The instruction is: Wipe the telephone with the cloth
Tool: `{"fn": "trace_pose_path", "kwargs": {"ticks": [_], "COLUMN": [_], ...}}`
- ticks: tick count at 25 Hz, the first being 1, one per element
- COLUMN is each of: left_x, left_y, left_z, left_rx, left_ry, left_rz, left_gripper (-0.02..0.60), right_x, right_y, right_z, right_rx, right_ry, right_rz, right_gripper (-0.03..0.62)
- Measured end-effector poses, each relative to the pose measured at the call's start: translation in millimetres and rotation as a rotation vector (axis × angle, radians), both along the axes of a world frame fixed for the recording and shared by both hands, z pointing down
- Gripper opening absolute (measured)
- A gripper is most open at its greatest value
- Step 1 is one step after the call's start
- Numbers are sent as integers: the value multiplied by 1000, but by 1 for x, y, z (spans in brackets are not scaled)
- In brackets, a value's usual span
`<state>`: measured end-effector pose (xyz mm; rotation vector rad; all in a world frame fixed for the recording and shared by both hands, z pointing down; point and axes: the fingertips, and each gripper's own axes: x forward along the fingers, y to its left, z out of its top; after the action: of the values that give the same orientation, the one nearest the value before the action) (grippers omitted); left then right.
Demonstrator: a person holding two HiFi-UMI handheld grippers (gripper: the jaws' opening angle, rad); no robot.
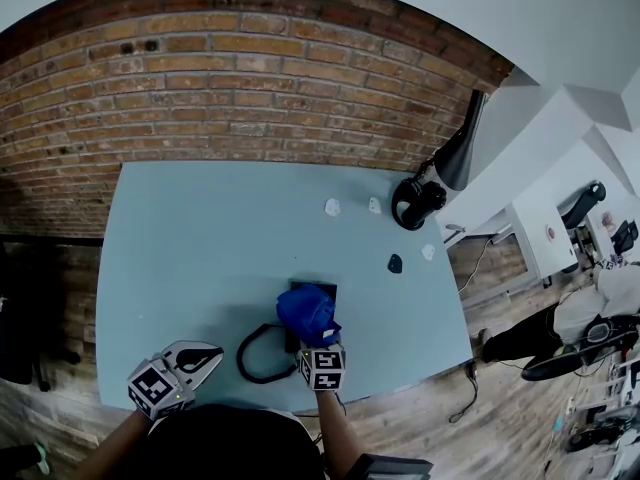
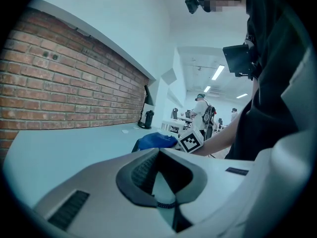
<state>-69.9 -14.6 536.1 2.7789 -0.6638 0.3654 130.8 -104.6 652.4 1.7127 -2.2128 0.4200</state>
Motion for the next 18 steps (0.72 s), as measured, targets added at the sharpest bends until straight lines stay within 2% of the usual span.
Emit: {"fn": "trace_pose_path", "kwargs": {"ticks": [18], "left_x": [3], "left_y": [4], "left_z": [5], "left_rx": [-18], "left_ry": [-2], "left_rz": [12], "left_gripper": [21], "right_x": [-5], "right_y": [28], "right_z": [13], "right_rx": [-28], "right_ry": [-22], "right_rz": [17], "right_gripper": [129]}}
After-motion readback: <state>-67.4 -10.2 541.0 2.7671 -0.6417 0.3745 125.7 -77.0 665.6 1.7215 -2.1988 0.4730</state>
